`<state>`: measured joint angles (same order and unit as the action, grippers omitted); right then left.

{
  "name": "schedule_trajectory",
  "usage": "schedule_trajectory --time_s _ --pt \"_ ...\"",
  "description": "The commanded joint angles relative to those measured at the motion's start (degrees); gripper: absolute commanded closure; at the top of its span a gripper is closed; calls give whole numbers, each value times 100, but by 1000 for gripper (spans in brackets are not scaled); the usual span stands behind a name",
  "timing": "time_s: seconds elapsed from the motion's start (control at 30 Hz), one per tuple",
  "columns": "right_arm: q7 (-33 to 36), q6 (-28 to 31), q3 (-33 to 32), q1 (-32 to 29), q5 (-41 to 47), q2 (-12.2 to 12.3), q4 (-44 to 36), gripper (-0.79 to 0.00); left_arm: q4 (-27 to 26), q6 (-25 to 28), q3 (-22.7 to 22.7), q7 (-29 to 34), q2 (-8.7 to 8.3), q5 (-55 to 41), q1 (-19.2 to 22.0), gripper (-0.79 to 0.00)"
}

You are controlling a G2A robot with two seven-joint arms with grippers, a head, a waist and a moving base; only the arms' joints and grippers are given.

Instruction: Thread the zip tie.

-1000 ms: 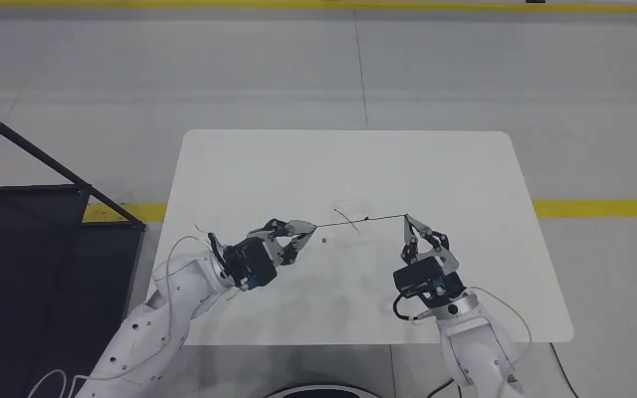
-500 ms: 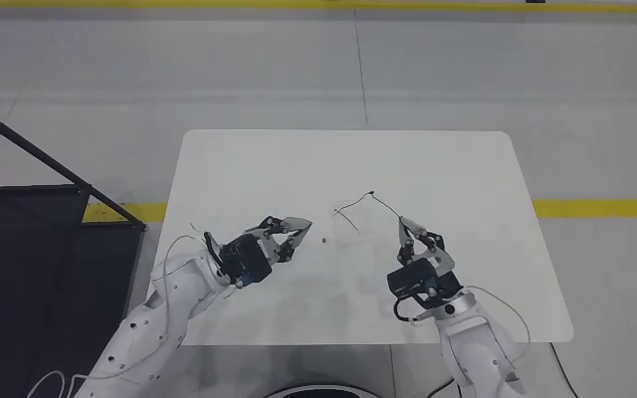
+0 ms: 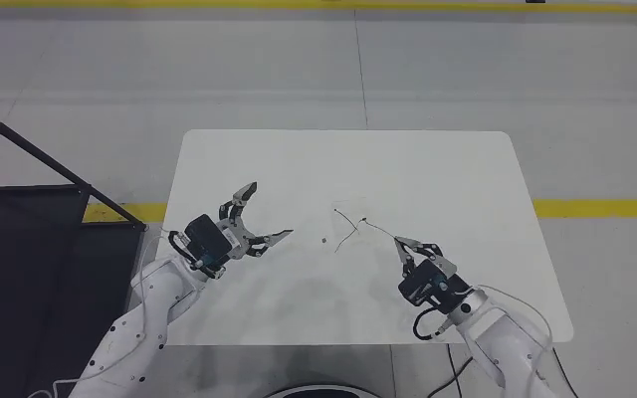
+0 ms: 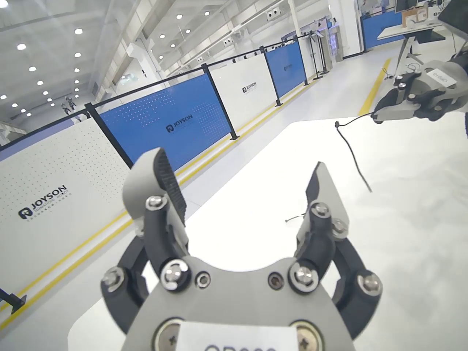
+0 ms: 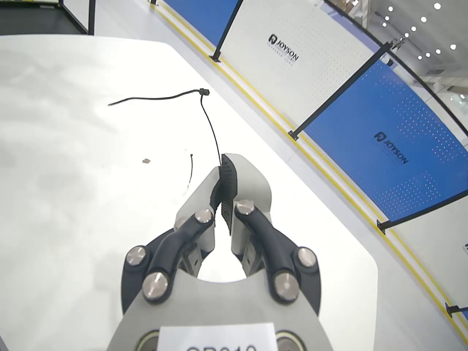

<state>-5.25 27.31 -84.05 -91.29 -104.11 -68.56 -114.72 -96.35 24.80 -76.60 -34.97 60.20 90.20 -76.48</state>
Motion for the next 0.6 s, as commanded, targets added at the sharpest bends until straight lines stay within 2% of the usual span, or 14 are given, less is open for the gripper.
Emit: schedule_trajectory --time_s 0.0,0.27,0.33,0.53,0.57 --pt "-58 -26 9 -3 -12 -1 0 0 0 2 1 -2 0 2 1 -785" --pt "-58 -26 9 -3 -12 -1 0 0 0 2 1 -2 0 2 1 -785" --pt "131 -38 65 12 23 -8 -1 0 -7 -2 5 10 1 -4 -4 -785" --pt "2472 28 598 525 889 -114 -125 0 -111 -134 -23 115 13 -59 -64 -785" --pt "2834 -190 620 639 1159 -143 -118 0 -123 -133 -36 104 13 -71 -70 -785"
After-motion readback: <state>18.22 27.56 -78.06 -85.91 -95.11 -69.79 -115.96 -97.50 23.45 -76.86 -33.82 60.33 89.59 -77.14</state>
